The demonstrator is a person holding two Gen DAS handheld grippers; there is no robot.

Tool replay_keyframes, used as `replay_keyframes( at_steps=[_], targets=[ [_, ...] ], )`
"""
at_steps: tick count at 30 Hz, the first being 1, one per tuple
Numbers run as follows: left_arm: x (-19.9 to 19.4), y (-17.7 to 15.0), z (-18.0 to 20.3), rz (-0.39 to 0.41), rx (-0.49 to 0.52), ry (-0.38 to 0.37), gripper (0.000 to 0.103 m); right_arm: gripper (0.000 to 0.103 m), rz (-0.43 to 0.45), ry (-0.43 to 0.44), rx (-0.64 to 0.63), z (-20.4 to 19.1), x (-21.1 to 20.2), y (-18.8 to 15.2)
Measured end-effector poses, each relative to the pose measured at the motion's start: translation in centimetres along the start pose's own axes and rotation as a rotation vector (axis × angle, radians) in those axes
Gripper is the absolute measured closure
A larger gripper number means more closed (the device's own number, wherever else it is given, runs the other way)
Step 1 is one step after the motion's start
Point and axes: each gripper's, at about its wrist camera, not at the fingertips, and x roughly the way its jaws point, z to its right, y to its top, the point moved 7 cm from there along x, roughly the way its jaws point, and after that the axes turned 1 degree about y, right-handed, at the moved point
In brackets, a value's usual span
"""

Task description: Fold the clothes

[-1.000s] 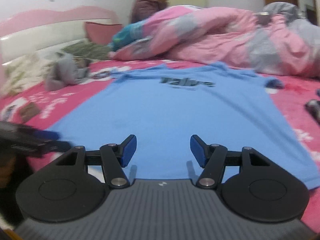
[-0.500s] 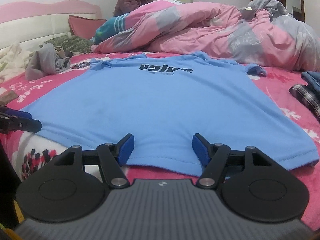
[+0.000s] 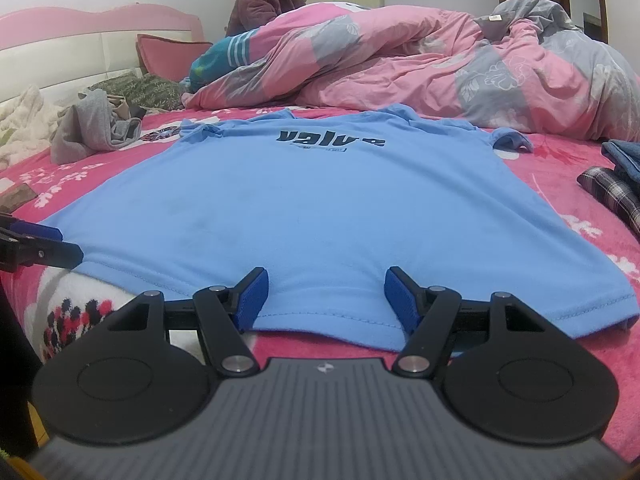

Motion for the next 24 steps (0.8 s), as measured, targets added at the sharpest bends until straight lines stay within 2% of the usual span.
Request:
replay_keyframes(
  at_steps=[4, 7, 12, 19, 22, 24],
  targets=[
    [-1.1, 0.4, 0.1, 0.015, 0.008, 0.030, 0.024, 0.038, 0.002, 0.003, 0.002, 0.1, 0.0, 0.0],
    [-2.7, 1.2, 0.3, 0.067, 0.027, 0.040, 0.022, 0.038, 0.003, 0.004, 0.004, 0.2, 0.0, 0.0],
    [-3.9, 3.6, 1.8, 0.142, 0.065, -0.019, 0.017, 0.038, 0.008, -0.001, 0.008, 0.2, 0.1, 0.0],
    [1.1, 6.6, 5.6, 0.091, 0.118, -0.093, 0.018, 0.036, 0.022, 0.017, 0.023, 0.4, -0.6, 0.2],
    [3.5, 7.8, 6.8, 0.082, 0.110, -0.120, 0.018, 0.035, -0.004, 0.055, 0.040, 1.0, -1.9, 1.2],
    [4.7, 8.2, 7.6, 0.083, 0.118, -0.144, 0.018, 0.035, 0.020, 0.066, 0.073, 2.4, -3.0, 3.1]
  ],
)
